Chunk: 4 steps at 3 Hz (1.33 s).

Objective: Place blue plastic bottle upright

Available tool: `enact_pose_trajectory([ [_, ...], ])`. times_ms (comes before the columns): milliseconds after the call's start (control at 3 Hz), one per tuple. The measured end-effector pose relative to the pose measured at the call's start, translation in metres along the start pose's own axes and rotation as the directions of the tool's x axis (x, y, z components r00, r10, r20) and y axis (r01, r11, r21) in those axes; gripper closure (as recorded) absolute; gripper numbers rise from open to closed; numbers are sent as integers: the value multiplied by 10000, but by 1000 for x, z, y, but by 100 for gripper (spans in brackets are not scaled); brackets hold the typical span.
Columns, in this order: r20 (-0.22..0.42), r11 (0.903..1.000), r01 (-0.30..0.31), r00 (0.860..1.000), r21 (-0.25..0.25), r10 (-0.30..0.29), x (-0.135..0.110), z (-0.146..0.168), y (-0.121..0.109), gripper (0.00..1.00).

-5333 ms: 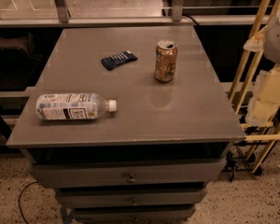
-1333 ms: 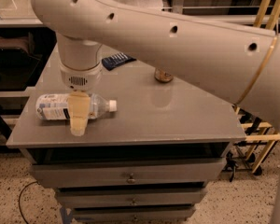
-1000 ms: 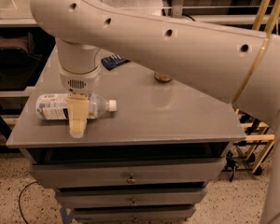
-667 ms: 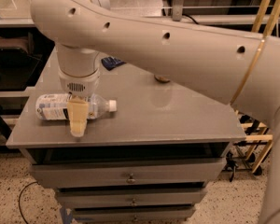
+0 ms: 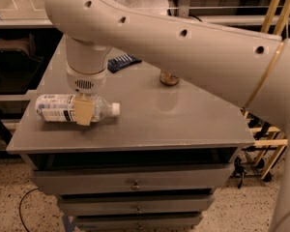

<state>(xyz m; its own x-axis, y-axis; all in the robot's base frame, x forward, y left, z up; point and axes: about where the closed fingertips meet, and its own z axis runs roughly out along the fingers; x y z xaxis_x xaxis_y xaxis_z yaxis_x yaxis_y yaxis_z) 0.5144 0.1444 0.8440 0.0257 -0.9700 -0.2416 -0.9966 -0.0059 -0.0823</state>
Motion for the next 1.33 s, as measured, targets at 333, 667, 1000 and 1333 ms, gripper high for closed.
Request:
enact_pose_trajectory([
  [333, 688, 9991, 420, 9968, -74, -414, -7, -13, -6, 87],
  [667, 966, 9842, 1579, 9815, 803, -1654, -16, -39, -10, 100],
  [1000, 1129, 9388, 2657, 9488, 2193, -2949, -17, -72, -12, 100],
  [1333, 1148, 9247, 2931, 9379, 2430, -3274, -20, -74, -15, 100],
])
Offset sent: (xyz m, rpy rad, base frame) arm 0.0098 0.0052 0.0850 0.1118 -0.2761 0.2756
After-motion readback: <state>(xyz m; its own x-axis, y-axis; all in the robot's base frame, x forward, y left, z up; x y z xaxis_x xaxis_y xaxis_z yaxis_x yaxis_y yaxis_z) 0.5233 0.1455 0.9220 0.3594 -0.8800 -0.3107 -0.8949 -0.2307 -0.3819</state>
